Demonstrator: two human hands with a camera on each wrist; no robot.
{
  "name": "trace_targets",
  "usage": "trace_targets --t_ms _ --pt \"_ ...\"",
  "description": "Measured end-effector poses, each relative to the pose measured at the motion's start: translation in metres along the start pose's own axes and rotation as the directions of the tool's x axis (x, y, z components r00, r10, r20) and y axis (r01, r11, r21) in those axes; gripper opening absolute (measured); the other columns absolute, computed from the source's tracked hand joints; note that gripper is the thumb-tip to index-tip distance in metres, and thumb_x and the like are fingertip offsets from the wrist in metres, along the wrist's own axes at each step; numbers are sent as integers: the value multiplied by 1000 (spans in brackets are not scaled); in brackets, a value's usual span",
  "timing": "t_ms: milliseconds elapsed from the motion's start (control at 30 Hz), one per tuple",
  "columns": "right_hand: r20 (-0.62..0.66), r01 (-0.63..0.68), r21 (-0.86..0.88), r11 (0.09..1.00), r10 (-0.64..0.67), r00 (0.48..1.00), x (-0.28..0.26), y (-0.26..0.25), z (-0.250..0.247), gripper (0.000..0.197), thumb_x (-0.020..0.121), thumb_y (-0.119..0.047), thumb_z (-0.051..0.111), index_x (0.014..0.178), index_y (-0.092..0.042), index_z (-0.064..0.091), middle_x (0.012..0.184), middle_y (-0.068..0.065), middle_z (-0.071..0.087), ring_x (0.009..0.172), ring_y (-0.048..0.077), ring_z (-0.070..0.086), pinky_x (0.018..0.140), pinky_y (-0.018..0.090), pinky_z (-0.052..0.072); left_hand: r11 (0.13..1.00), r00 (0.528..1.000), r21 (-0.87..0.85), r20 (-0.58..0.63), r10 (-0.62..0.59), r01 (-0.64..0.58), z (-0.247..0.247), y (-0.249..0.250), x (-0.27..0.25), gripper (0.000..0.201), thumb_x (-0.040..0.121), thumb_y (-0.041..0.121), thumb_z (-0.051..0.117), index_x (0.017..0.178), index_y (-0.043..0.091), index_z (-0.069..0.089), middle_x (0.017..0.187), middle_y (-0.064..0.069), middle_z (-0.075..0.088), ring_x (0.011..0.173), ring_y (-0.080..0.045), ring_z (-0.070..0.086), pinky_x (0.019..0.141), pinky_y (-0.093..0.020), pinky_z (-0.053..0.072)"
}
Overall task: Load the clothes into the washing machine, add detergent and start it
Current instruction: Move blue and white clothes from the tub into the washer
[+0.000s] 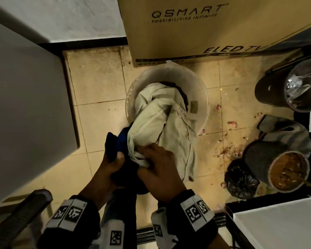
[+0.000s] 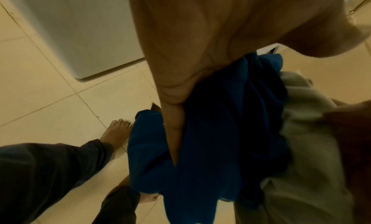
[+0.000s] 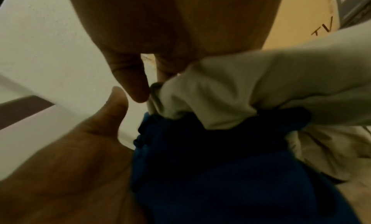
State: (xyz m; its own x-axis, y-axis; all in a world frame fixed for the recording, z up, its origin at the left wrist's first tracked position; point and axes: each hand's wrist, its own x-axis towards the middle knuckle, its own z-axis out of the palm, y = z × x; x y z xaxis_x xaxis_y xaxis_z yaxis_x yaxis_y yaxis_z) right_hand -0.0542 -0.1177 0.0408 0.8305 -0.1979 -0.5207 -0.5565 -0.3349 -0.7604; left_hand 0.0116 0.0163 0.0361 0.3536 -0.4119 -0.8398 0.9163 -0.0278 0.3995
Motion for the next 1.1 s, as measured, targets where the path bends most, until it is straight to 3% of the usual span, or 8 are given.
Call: trace_targets --t_ms 233,400,533,667,800,900,1000,1100 --pt "264 -293 747 597 138 954 -12 -1 -12 62 43 -19 57 105 -26 61 105 -7 63 92 -6 64 80 15 51 900 980 390 47 195 -197 -2 -16 14 115 35 54 93 133 39 34 126 22 60 120 -4 57 95 -27 50" --pt "426 -403 709 579 105 899 -16 11 -16 91 38 -11 54 129 -12 45 103 -8 69 98 0 65 84 21 53 820 988 551 86 131 -157 -23 -8 19 117 43 32 90 145 31 32 130 7 60 119 -17 58 98 -52 48" --pt "537 -505 681 530 106 837 -2 12 -35 57 44 -2 50 97 -7 68 90 5 72 84 18 70 76 36 57 850 988 505 115 103 -147 -25 -6 13 113 48 31 93 144 25 34 130 6 61 120 -14 59 96 -38 51" --pt "570 -600 658 455 221 792 13 17 -43 30 52 7 37 75 -6 50 83 19 67 75 31 68 67 40 56 870 986 465 112 125 -163 -16 -10 17 99 57 6 88 140 24 36 124 11 64 115 -9 61 87 -20 52" --pt "626 -599 396 696 272 731 26 12 -67 18 57 1 42 72 0 53 83 42 59 69 49 61 63 38 54 857 985 491 147 93 -154 -6 -20 20 100 60 12 91 135 41 31 122 31 59 117 5 55 92 -12 46" --pt "578 -445 -127 886 431 693 43 20 -99 10 72 -2 52 70 3 60 67 25 65 58 33 63 61 43 57 879 994 466 84 65 -97 -11 -25 21 99 48 30 84 125 54 26 115 40 56 110 17 53 89 -5 44" --pt "255 -316 -546 776 513 819 67 58 -140 18 81 -11 58 72 -27 61 81 7 69 80 27 66 80 42 56 879 998 474 42 46 -60 -28 -15 18 114 51 12 92 141 39 27 129 22 52 111 11 56 92 -11 48" --pt "59 -263 -772 579 478 876 91 96 -161 57 79 -13 61 130 -32 45 129 10 54 113 33 54 91 44 50 857 998 512 20 52 -54 -44 3 7 105 62 -11 82 146 23 30 129 15 53 104 12 59 79 -8 51"
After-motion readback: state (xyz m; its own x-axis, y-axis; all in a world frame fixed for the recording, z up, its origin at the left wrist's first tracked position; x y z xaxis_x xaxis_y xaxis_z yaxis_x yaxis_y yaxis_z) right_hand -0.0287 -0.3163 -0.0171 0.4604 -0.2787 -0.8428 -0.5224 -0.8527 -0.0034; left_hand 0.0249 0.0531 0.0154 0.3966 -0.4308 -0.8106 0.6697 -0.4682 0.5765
